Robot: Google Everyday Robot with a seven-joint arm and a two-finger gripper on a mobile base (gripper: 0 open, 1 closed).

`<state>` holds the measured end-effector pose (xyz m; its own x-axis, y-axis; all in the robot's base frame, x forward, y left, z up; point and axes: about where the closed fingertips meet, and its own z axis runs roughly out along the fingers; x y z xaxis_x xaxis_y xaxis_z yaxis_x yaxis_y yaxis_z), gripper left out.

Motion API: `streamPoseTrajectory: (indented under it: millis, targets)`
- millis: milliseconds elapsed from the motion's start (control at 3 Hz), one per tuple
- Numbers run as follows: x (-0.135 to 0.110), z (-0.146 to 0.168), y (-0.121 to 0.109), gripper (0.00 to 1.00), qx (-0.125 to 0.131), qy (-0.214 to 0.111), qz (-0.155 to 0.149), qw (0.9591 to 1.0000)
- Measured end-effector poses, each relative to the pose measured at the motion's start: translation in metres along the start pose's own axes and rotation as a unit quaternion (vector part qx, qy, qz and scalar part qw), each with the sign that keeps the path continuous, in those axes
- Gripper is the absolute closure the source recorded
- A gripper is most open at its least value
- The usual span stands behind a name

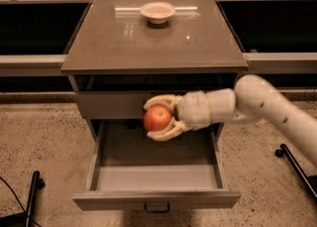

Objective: Pick apple from middle drawer and place on counter

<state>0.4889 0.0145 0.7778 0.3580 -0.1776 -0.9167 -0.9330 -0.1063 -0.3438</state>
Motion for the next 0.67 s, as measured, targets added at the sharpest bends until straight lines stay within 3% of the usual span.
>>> streamPoseTrajectory:
  millis: [333,667]
  targets:
    - [-0.045,-0.045,-0.053,1.00,0.008,0.047,0.029,0.9985]
    - [-0.066,-0.098,-0.108,1.00,0.075,0.054,0.075,0.9929]
